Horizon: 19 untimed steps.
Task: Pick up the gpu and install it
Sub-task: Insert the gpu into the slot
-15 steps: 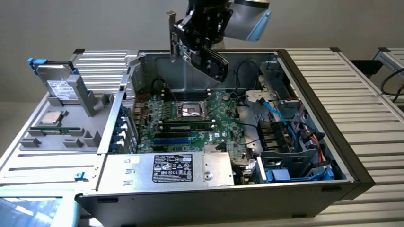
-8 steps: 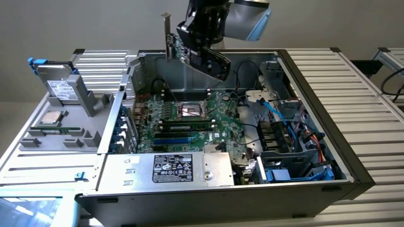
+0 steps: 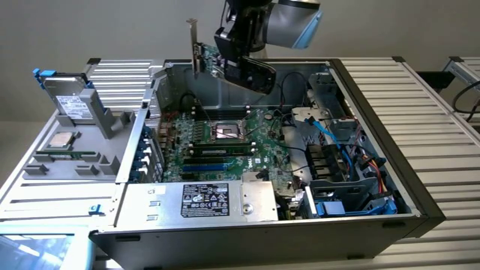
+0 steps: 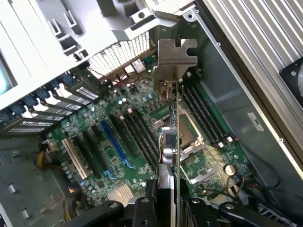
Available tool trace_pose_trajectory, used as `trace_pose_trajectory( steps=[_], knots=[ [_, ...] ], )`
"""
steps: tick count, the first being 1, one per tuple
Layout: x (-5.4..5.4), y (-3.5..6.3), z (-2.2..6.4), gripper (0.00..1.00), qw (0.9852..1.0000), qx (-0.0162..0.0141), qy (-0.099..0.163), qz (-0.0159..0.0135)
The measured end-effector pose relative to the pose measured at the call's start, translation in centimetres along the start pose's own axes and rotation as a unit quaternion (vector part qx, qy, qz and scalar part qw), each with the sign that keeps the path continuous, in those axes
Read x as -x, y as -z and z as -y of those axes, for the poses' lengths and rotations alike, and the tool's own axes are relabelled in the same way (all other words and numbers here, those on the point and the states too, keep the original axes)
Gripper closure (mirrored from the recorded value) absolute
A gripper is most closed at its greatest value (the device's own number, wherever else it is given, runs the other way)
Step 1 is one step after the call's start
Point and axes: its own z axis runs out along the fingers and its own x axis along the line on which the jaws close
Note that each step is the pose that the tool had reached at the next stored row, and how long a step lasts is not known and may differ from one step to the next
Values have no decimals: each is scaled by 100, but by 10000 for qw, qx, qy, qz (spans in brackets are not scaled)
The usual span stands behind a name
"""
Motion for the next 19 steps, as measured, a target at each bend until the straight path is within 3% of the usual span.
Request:
trace_pose_trajectory(
  steps=[5,10,14,19],
  knots=[
    [0,0,0,72,9990,-5,451,-41],
    [0,1,0,72,9959,-11,905,-82],
    [0,0,0,72,9919,-15,1262,-109],
    [0,1,0,72,9851,-20,1716,-145]
  ],
)
